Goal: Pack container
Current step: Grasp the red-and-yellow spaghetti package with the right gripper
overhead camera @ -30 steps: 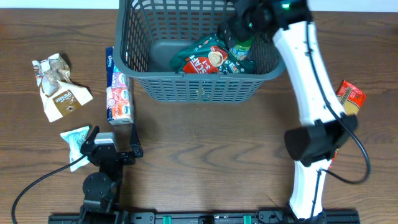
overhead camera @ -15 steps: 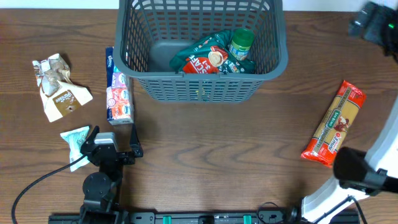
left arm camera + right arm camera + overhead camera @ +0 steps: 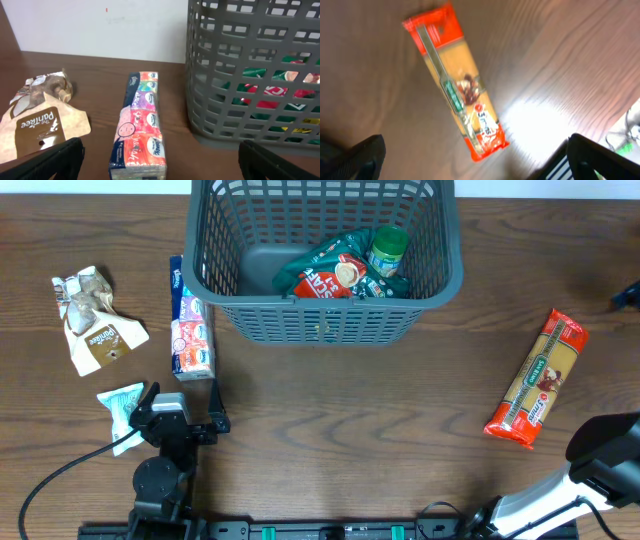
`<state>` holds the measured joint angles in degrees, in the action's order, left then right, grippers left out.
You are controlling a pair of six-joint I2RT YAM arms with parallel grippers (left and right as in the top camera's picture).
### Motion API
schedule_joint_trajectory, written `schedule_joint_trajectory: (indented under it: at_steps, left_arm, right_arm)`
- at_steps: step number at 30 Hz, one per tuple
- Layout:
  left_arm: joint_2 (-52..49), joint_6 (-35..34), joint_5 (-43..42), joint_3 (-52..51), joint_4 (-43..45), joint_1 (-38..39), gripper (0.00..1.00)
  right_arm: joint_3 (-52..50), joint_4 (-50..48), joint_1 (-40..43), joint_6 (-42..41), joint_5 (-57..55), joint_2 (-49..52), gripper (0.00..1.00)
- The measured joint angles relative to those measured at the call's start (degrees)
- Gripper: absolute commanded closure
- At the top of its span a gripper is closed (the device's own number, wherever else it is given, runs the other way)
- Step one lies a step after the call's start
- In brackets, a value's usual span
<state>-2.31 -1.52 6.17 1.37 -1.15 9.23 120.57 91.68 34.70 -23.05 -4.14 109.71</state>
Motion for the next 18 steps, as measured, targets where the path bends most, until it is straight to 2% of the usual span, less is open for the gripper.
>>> schedule_joint_trajectory:
  at_steps: [8, 18]
  left_arm:
    - [0.0, 0.0, 0.0, 0.0, 0.0, 0.0, 0.02]
    - [0.0, 0.0, 0.0, 0.0, 0.0, 0.0, 0.01]
  right_arm:
    - [-25.4, -19.6, -3.1, 3.8, 3.8, 0.2, 0.01]
    - [-46.6, -41.7, -4.1, 7.3, 4.6, 0.3, 0.01]
